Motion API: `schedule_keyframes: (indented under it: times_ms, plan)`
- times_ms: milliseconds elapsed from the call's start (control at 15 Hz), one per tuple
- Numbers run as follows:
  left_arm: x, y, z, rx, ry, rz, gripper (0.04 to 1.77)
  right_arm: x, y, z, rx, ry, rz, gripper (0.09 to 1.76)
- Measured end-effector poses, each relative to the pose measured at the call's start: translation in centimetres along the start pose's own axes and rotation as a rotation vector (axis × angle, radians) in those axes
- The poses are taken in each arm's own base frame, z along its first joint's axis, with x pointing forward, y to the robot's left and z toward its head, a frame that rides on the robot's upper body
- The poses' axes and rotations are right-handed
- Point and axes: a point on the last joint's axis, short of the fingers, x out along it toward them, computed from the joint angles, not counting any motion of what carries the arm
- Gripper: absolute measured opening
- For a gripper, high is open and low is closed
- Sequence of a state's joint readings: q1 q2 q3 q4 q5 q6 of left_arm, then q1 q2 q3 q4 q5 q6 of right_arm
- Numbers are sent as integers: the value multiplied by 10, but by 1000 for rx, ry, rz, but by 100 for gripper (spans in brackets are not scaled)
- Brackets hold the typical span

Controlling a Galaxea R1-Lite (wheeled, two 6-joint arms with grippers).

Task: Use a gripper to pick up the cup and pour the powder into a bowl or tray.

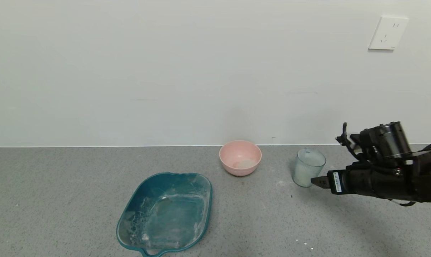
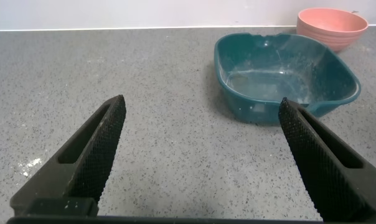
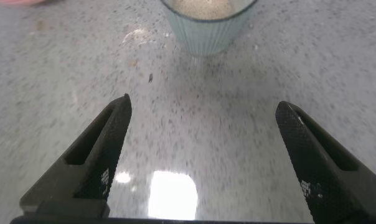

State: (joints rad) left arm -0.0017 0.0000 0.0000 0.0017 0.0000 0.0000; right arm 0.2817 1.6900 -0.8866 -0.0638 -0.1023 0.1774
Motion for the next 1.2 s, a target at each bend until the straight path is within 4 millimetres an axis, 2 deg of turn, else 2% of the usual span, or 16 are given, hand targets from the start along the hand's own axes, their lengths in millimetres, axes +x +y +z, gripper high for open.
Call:
schedule_keyframes:
  times_ms: [200, 533, 867, 1200]
  plan:
    - [0, 0, 0, 0, 0, 0, 176, -59, -4, -2, -16, -21, 20, 169]
    - [0, 0, 0, 0, 0, 0, 176, -147, -16, -25, -38, -92, 42, 170]
    - [0, 0, 0, 0, 0, 0, 176, -212, -30, -57, -25, -227, 63, 170]
    - [0, 0, 0, 0, 0, 0, 176, -256, -43, -91, 7, -363, 58, 170]
